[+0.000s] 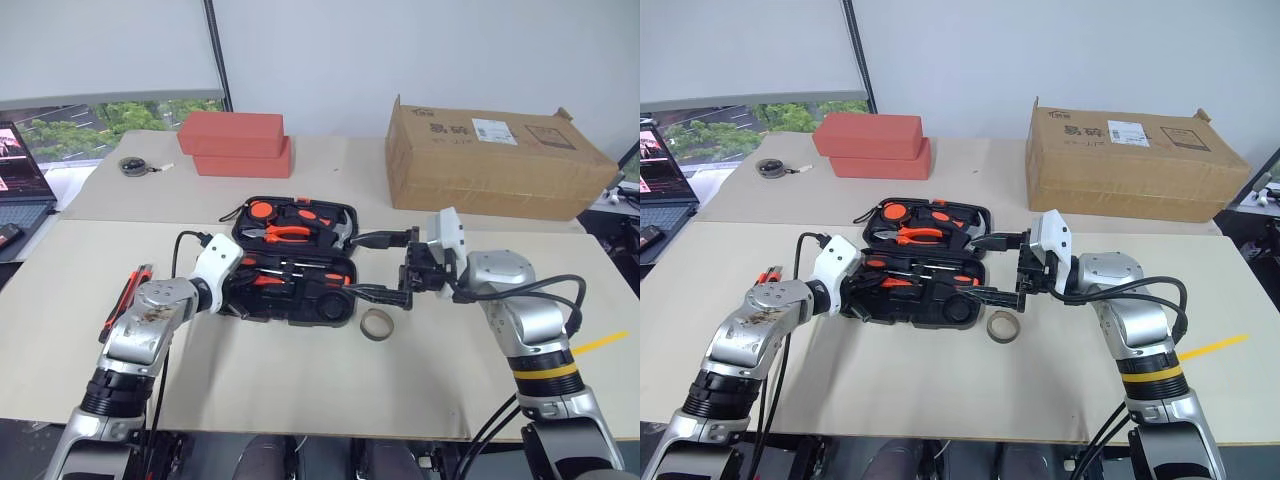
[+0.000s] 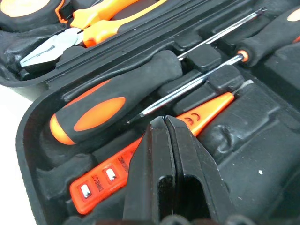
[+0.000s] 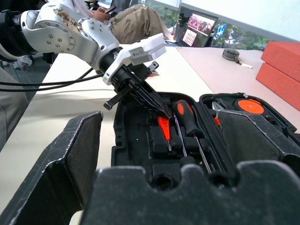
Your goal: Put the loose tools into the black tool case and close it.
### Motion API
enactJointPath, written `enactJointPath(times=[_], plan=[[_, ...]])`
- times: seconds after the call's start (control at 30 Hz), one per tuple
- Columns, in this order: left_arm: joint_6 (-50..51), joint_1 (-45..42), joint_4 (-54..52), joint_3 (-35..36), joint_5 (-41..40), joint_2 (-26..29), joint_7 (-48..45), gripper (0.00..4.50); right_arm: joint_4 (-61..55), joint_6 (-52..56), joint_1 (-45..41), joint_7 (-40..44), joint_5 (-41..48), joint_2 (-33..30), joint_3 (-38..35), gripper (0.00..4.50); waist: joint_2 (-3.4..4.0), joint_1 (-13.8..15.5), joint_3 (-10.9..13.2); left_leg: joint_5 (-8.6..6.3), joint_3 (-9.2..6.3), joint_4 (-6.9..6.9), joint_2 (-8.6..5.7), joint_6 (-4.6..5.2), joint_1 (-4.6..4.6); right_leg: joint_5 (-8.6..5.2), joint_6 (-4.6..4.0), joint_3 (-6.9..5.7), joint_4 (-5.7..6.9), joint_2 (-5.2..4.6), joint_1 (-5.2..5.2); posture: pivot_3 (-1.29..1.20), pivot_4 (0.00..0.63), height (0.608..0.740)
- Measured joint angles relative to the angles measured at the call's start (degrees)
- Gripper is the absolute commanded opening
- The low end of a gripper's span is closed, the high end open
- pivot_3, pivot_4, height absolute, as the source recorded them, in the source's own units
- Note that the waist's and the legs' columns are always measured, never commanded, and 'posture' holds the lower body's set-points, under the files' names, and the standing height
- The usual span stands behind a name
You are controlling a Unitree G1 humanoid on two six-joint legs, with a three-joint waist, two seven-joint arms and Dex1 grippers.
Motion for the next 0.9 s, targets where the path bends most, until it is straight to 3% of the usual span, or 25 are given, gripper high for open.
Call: enactJointPath(times=[0.1,0.2,0.57,0.9], plan=[[-1.27,0.81,0.11,2.17,-0.61,-0.96,1.23,0.08,0.0,-0.21,0.0,0.0,0.01,0.0,0.0,4.5,0.0,-0.01,0.0,0.0,0.01,-0.06,0.0,0.0,-0.13,0.08,0.12,0.02,0.0,-0.01,0.01,0.0,0.15,0.712],[-2.37,2.65,0.07,6.45,-1.43,-2.16,4.03,0.75,0.02,-0.23,-0.01,0.12,0.16,0.01,0.0,4.5,-0.04,-0.09,0.03,0.03,0.01,-0.14,0.0,-0.04,-0.28,0.1,0.14,0.0,0.0,0.0,-0.11,0.0,0.15,0.712],[3.05,13.98,-8.5,27.81,-4.32,-2.17,16.69,4.49,2.4,-0.24,-1.44,3.78,0.57,1.5,0.42,4.5,-0.18,-0.04,0.11,0.0,0.03,-0.27,-0.01,-0.05,-0.3,0.07,0.12,-0.06,-0.17,0.03,-0.12,0.0,0.15,0.712],[3.4,20.9,-3.47,32.3,-5.07,-0.06,16.33,4.49,5.86,-1.15,-4.34,6.44,0.5,3.27,2.09,4.5,-0.2,0.49,0.15,-0.05,-0.02,-0.31,-0.05,-0.12,-0.31,-0.03,-0.06,-0.16,-0.21,-0.45,-0.45,0.0,0.15,0.712]])
